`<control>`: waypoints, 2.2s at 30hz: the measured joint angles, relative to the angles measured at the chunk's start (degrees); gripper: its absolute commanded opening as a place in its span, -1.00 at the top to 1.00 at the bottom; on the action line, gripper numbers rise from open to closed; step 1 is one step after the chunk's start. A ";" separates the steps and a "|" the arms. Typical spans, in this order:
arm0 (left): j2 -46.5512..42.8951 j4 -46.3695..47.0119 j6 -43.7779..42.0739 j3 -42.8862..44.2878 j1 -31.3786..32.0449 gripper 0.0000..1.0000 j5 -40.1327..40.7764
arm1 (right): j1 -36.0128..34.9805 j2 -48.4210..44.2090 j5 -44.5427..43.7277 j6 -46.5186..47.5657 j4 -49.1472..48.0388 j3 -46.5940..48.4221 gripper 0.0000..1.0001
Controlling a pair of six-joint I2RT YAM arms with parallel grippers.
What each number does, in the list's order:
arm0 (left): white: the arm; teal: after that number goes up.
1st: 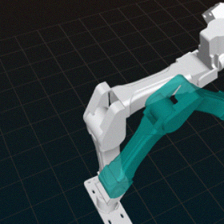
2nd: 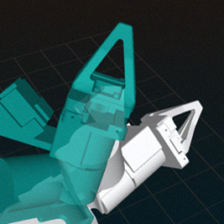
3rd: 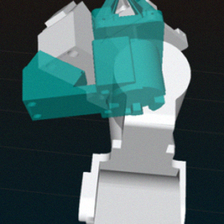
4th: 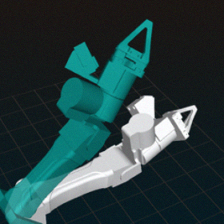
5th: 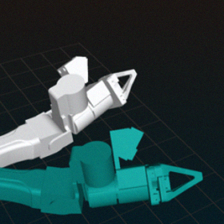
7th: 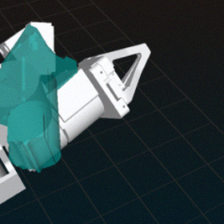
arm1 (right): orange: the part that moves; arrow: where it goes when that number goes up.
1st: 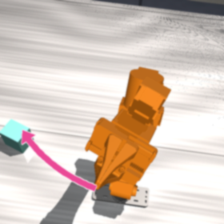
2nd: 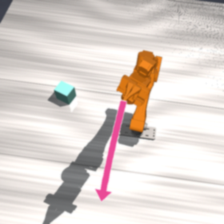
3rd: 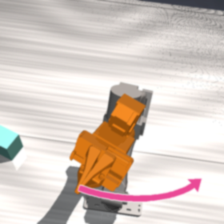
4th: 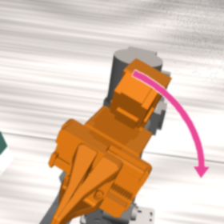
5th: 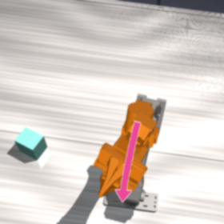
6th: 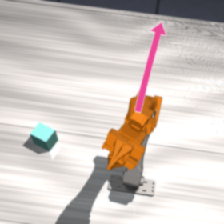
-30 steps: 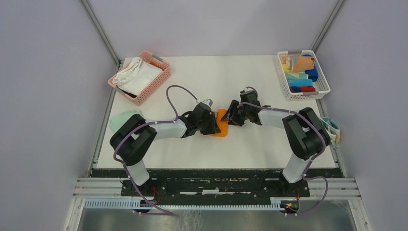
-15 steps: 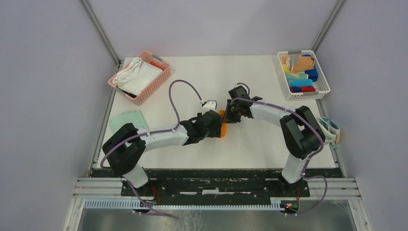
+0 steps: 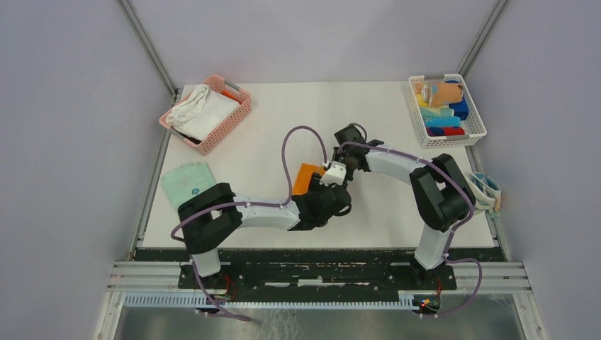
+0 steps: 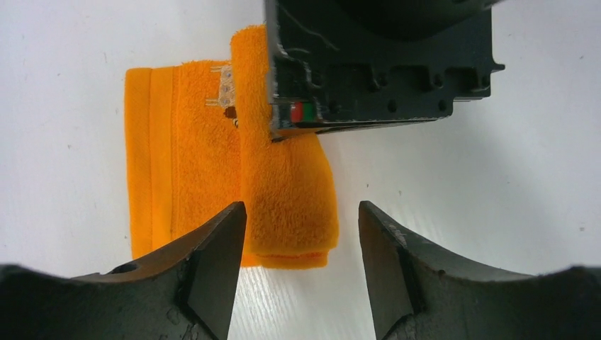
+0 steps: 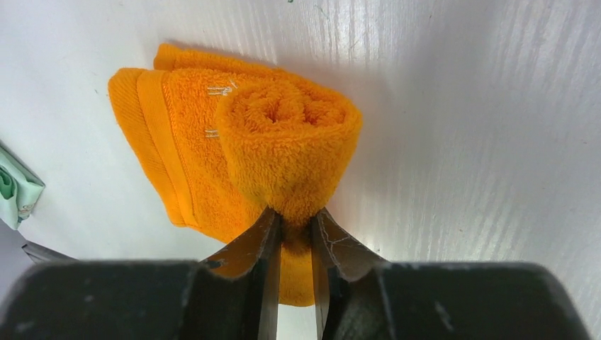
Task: Roll the towels
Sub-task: Roll the towel at the center of the board.
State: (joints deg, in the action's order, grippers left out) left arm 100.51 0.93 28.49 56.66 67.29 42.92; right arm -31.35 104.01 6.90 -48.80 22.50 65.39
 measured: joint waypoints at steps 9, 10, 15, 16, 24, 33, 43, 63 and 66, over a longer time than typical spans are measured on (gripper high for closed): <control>8.50 2.01 -2.73 1.81 0.61 0.11 3.91 | 0.00 0.26 2.21 -1.01 0.28 0.09 0.45; 8.79 1.75 -2.67 2.05 0.61 0.18 4.44 | 0.11 0.26 2.49 -1.09 0.20 0.09 0.44; 9.16 0.48 -1.62 2.73 -0.09 0.49 4.61 | 1.33 -0.07 5.16 -1.99 -1.92 -0.92 0.34; 8.83 0.61 -1.09 2.51 -0.50 0.52 3.91 | 1.81 -0.46 5.95 -2.32 -3.02 -1.73 0.30; -2.47 11.93 6.54 -10.27 -12.76 0.70 -20.52 | 6.43 -6.25 15.50 -5.09 -13.86 -7.96 -0.12; -2.93 33.29 22.80 -22.36 -28.15 0.75 -52.43 | 9.44 -3.06 24.15 -10.10 -34.49 -13.05 -0.31; 4.24 51.17 36.89 -28.06 -34.36 0.68 -65.83 | 8.57 8.59 28.04 -13.90 -45.51 -13.35 0.02; -17.51 6.82 22.43 -19.96 -17.35 -0.37 -35.34 | -3.06 2.86 -0.11 6.69 -3.98 2.80 0.61; -17.79 0.72 19.80 -15.41 -12.33 -0.40 -26.27 | -4.20 2.86 -2.80 6.71 -1.07 4.09 0.60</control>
State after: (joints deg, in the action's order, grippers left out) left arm 82.72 1.65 48.29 41.25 54.96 16.64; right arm -35.55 106.87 4.10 -42.09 21.43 69.47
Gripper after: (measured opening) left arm 0.688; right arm 0.204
